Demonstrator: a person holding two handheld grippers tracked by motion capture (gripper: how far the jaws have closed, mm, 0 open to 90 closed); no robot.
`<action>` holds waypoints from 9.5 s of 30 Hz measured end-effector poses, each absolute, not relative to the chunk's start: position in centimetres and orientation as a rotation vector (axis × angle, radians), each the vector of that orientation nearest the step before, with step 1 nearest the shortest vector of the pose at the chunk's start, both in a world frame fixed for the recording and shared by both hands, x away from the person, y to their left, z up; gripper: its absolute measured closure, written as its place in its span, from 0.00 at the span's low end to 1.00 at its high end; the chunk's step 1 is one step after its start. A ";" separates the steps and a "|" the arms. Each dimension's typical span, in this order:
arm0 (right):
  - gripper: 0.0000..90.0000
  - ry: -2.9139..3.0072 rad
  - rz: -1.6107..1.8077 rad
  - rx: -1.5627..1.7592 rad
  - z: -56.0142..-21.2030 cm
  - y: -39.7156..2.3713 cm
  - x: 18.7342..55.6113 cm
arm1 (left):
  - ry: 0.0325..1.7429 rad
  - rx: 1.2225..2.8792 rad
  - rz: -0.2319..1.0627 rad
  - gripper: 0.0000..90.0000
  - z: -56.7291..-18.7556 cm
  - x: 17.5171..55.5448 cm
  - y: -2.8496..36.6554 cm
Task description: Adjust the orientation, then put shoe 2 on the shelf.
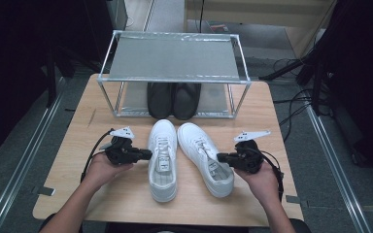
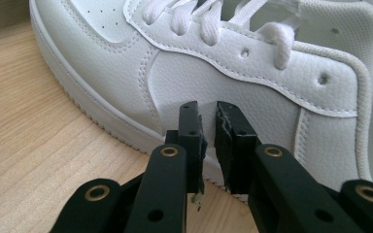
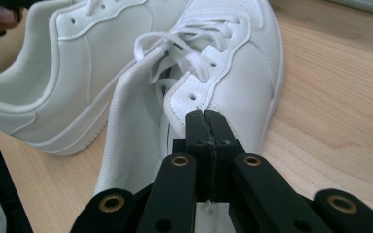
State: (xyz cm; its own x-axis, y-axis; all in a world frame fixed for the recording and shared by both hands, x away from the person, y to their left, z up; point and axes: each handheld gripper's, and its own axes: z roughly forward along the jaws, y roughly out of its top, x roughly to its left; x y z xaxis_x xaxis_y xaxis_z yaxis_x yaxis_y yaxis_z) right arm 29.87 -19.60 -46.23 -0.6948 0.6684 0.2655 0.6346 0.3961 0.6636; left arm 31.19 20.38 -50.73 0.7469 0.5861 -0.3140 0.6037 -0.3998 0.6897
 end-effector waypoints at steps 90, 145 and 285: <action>1.00 2.615 1.235 1.024 -45.5 -17.3 27.8 | 0.729 2.131 -0.105 0.88 -50.5 29.3 16.0; 0.46 2.468 1.326 1.053 -47.3 -13.9 27.5 | 0.859 2.049 -0.047 0.59 -49.8 29.8 19.4; 0.84 2.709 1.476 0.496 -26.4 -9.1 38.7 | 1.121 1.931 0.167 0.52 -50.2 29.0 29.1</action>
State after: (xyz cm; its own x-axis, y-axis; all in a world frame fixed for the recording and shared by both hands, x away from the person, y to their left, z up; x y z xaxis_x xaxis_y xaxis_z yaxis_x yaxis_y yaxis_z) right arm 38.73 -9.07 -26.36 -0.9494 0.2833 0.1356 0.2675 0.5033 0.8216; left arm 28.98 29.15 -50.24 0.5850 0.7579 -0.2887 0.6410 -0.2139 0.7371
